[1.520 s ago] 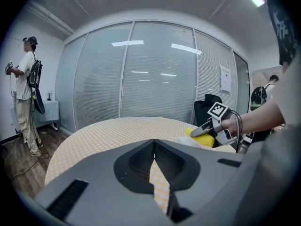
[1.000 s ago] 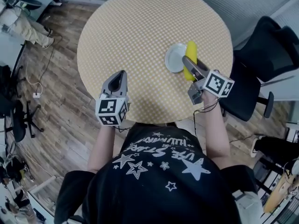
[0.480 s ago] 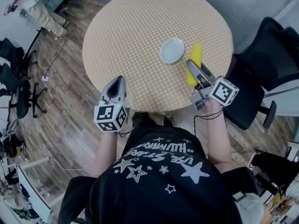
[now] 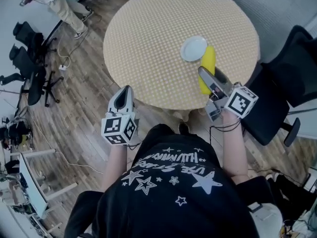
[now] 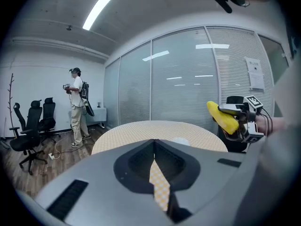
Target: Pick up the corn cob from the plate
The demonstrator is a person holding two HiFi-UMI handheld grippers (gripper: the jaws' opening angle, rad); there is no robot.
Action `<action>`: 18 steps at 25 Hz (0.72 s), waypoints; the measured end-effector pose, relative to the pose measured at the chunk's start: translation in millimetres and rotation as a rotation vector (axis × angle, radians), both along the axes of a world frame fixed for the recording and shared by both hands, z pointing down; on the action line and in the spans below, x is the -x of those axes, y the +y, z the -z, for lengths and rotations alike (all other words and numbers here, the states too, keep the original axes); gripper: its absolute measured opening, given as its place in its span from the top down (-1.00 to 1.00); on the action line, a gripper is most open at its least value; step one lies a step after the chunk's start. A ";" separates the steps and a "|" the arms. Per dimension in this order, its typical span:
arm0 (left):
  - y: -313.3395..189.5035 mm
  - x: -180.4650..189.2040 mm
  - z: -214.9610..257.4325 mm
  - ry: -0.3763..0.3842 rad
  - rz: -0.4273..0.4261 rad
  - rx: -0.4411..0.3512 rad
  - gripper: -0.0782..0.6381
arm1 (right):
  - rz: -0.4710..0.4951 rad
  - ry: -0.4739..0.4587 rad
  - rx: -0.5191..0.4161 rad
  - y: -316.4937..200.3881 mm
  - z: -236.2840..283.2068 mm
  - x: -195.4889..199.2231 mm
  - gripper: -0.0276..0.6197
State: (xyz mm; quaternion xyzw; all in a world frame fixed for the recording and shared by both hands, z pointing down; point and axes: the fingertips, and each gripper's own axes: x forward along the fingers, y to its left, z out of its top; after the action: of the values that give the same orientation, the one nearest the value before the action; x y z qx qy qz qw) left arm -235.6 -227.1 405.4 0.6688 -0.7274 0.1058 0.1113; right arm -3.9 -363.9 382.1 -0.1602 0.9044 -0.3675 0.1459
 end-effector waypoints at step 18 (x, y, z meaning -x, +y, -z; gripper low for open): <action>61.5 15.2 -14.8 0.073 -0.182 0.000 0.76 | -0.157 0.051 0.096 108.2 9.8 15.6 0.08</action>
State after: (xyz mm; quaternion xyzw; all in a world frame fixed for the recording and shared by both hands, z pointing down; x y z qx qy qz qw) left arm -250.8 -165.5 420.1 0.7354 -0.6592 0.0910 0.1276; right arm -19.5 -255.7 372.3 -0.2469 0.8738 -0.3937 0.1433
